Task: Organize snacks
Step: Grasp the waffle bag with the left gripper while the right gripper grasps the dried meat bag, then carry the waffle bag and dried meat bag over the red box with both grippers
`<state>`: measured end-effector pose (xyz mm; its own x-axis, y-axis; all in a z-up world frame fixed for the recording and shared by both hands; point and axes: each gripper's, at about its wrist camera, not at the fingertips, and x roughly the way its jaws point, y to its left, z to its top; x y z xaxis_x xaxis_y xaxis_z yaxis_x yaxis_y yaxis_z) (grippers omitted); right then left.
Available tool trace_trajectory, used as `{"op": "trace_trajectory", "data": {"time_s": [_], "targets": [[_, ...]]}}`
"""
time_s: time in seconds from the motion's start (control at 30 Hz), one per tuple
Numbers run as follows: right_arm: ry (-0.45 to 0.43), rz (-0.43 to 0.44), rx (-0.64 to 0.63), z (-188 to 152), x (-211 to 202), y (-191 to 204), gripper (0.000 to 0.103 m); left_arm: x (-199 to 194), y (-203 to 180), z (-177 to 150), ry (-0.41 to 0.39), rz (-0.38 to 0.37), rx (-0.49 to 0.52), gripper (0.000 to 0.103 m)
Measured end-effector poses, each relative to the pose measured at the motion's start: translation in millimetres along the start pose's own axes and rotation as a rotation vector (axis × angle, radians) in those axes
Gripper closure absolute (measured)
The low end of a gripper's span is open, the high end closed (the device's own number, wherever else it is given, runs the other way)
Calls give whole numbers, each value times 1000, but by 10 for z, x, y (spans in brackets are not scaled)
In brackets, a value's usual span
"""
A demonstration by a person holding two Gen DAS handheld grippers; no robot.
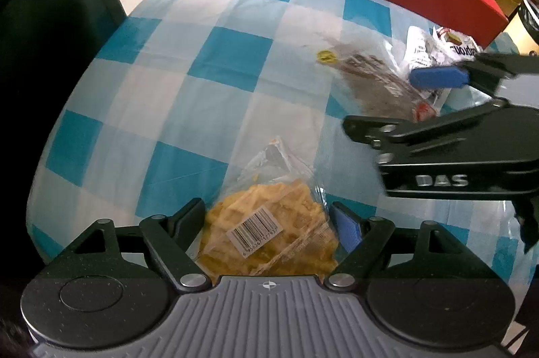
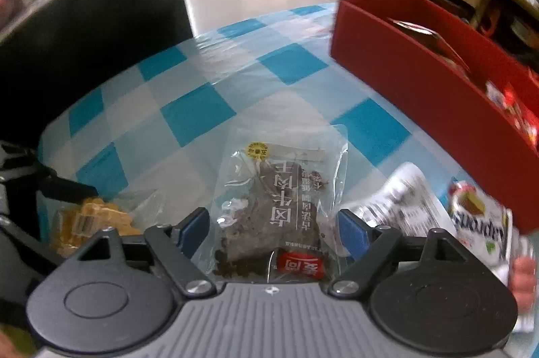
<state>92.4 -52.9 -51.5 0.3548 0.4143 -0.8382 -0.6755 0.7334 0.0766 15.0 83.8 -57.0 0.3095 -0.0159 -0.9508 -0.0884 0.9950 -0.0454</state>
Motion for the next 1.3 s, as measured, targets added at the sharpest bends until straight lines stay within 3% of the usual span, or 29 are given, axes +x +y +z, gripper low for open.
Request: {"op": "trace_trajectory", "data": {"time_s": [0.47, 1.3], "targets": [[-102, 19, 204, -195, -545, -303, 22, -76, -93, 47, -25, -46, -4, 22], [-237, -39, 325, -128, -907, -821, 22, -353, -595, 590, -184, -80, 70, 23]]}}
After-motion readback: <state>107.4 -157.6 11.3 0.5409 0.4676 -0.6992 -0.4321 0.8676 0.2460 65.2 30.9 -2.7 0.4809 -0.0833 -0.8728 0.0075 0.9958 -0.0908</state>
